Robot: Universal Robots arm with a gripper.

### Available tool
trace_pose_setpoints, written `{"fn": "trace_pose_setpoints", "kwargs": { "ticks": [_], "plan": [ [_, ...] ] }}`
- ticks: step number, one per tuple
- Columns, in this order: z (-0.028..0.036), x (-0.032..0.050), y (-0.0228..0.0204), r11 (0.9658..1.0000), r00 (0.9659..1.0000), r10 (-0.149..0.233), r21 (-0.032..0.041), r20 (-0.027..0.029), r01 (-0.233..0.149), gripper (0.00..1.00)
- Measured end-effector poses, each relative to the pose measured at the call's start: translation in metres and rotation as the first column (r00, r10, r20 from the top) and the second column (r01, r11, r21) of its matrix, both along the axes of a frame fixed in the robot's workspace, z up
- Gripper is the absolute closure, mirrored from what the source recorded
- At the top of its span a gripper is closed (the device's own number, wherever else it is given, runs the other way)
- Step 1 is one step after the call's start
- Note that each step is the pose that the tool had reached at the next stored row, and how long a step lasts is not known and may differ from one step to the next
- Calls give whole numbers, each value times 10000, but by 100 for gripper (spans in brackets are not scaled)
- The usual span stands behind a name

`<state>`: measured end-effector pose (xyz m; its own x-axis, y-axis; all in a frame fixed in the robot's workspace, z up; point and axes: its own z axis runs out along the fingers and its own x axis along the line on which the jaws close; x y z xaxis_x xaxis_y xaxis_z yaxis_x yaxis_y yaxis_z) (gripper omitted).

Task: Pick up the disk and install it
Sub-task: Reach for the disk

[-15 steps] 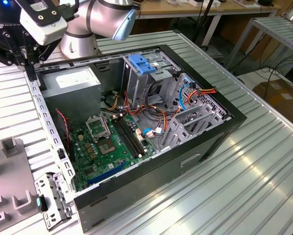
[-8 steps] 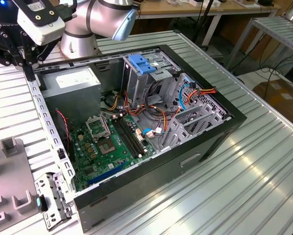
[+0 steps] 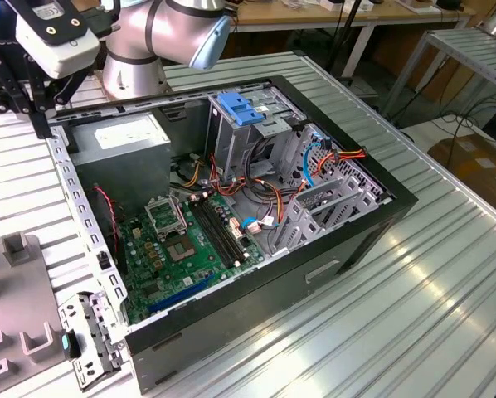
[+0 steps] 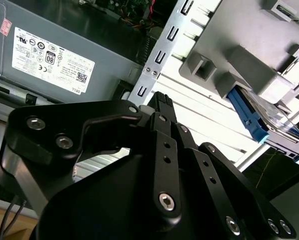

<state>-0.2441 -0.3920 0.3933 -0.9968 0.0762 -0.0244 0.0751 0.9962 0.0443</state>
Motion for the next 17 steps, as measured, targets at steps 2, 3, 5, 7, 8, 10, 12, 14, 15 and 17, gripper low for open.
{"fn": "trace_pose_setpoints", "kwargs": {
  "ticks": [2,3,5,7,8,10,12,14,15,17],
  "plan": [
    [0,-30,0,10000,10000,0,0,1,0,89],
    [-1,-50,0,10000,10000,0,1,1,0,89],
    [0,-92,0,10000,10000,0,1,1,0,89],
    [-1,-141,0,10000,10000,-1,1,1,1,89],
    [-1,-178,0,10000,10000,-1,1,1,1,89],
    [-1,-235,0,10000,10000,0,1,1,0,89],
    [-1,-289,0,10000,10000,0,1,0,0,89],
    [-1,-329,0,10000,10000,0,1,0,0,89],
    [-2,-362,0,10000,10000,-1,1,0,1,89],
    [-2,-424,0,10000,10000,-1,0,-2,1,89]
  ]
}}
